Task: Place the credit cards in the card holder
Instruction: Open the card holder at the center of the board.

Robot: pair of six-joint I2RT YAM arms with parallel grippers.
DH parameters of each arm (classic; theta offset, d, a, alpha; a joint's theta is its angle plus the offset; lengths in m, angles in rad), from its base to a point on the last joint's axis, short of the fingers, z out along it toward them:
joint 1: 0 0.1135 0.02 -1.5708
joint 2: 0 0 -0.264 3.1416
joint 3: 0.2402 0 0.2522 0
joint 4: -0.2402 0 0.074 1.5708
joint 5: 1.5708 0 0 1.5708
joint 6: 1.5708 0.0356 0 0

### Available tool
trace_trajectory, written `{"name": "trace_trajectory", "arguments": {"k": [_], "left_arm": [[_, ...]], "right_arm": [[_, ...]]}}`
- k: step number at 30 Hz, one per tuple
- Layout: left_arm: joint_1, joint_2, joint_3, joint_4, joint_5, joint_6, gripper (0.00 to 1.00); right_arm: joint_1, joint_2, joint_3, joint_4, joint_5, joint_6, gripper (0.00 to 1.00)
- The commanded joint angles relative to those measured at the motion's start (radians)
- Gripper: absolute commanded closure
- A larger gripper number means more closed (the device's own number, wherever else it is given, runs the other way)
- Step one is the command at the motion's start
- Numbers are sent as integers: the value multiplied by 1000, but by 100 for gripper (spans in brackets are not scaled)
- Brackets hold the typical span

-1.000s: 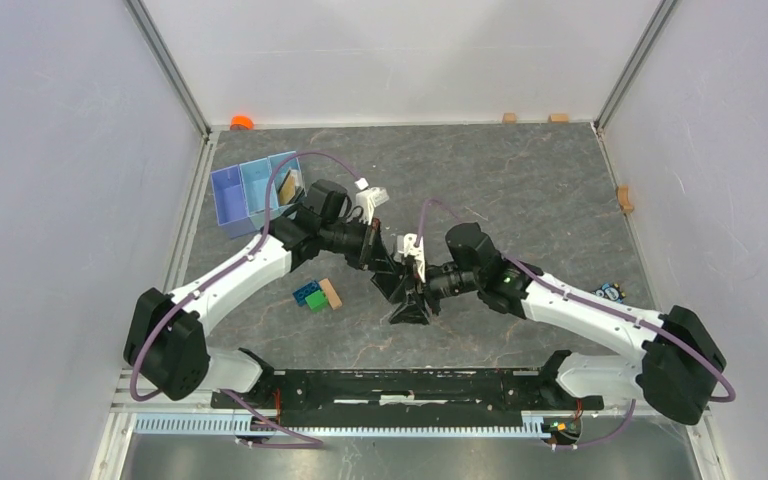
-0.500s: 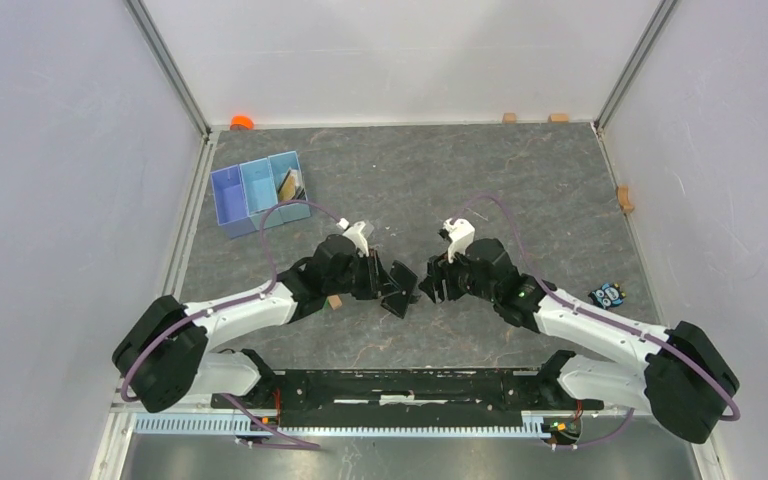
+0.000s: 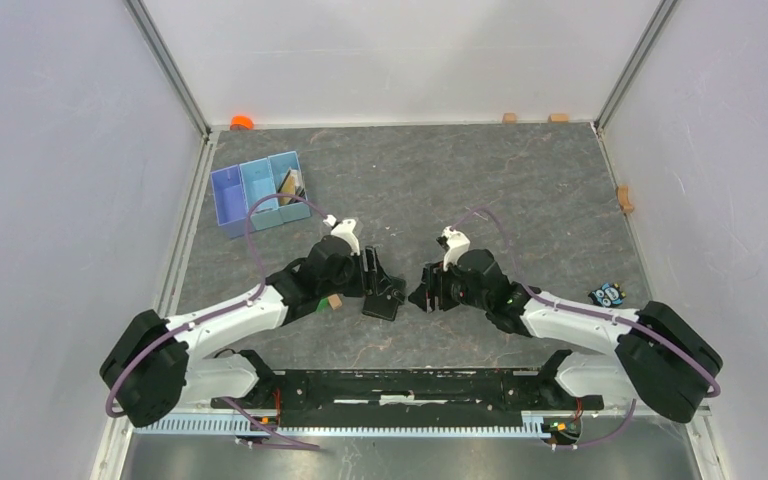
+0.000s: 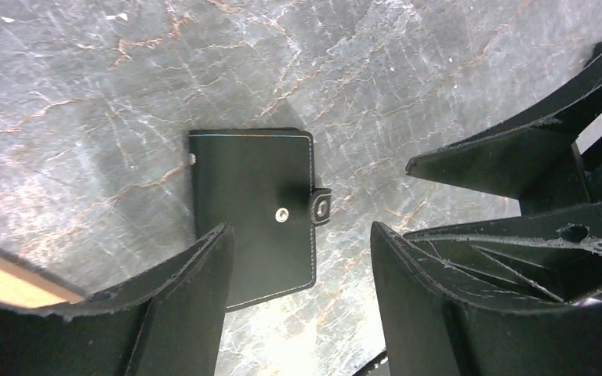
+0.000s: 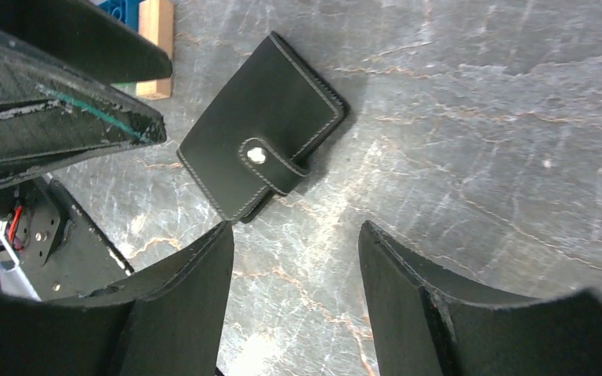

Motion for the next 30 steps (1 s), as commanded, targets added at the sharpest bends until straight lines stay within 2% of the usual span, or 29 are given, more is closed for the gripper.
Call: {"name": "trace_trajectory", "arguments": {"k": [1,10,18,30], "left_arm": [[-2,-35,37,-85,-99,90,30],[0,14,25,-56,-49,99,43],[1,35,21,-34,-23,99,44],[3,13,13,-46,-28,121,43]], "right_arm": [[31,40,36,97,-28,45,36],[114,139,120,61,103,6,37],[154,242,185,70,193,-6,36],[164,335,240,24,269,-19,49]]}}
